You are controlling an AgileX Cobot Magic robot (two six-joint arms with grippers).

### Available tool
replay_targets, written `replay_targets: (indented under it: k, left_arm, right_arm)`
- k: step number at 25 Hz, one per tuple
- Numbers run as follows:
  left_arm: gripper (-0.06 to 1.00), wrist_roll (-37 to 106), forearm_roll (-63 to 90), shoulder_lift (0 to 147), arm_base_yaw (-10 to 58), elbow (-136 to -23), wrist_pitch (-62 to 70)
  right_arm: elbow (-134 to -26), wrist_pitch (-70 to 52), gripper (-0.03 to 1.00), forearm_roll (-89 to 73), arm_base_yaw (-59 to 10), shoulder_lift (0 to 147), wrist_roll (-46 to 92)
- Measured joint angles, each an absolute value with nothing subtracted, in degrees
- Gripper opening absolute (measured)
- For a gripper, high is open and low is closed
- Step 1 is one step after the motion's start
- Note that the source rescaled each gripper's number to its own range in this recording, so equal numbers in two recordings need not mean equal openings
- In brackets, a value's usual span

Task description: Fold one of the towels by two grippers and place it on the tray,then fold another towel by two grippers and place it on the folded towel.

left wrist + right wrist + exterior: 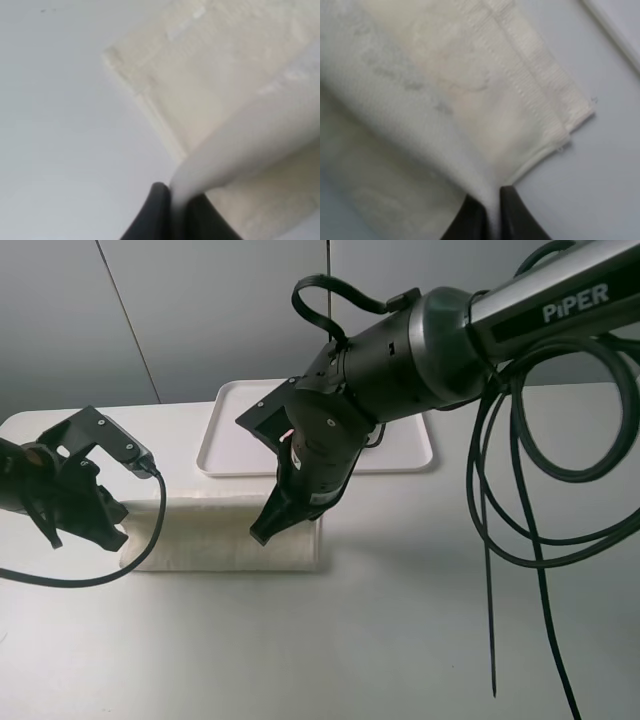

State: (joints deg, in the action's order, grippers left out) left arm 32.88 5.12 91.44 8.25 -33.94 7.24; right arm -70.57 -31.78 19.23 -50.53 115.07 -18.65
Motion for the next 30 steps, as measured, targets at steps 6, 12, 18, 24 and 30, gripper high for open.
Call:
replay_targets:
  k: [6, 12, 18, 24, 30]
  left_arm:
    - [0.26, 29.37, 5.12, 91.44, 6.41, -33.94, 4.00]
    - [0.77, 26.67, 5.12, 91.44, 6.41, -33.94, 2.72]
    - [0.83, 23.22, 5.26, 91.60, 6.41, -34.91, 5.71]
    - [0.85, 21.82, 10.11, 96.84, 6.41, -47.60, 23.31]
    - [0.89, 10.36, 10.48, 105.21, 6.41, -58.15, 36.54]
  right_arm:
    - [-70.57, -29.77, 0.05, 25.50, -50.32, 115.65, -27.60]
    - [-70.57, -27.51, 0.69, 27.46, -50.32, 115.65, -30.63]
    - [-70.57, -28.44, 0.99, 27.58, -50.32, 115.65, -32.10]
    - [-72.83, -32.94, 1.00, 13.31, -47.28, 115.65, -23.35]
    - [-73.36, -36.54, 1.00, -3.69, -43.21, 115.65, -9.00]
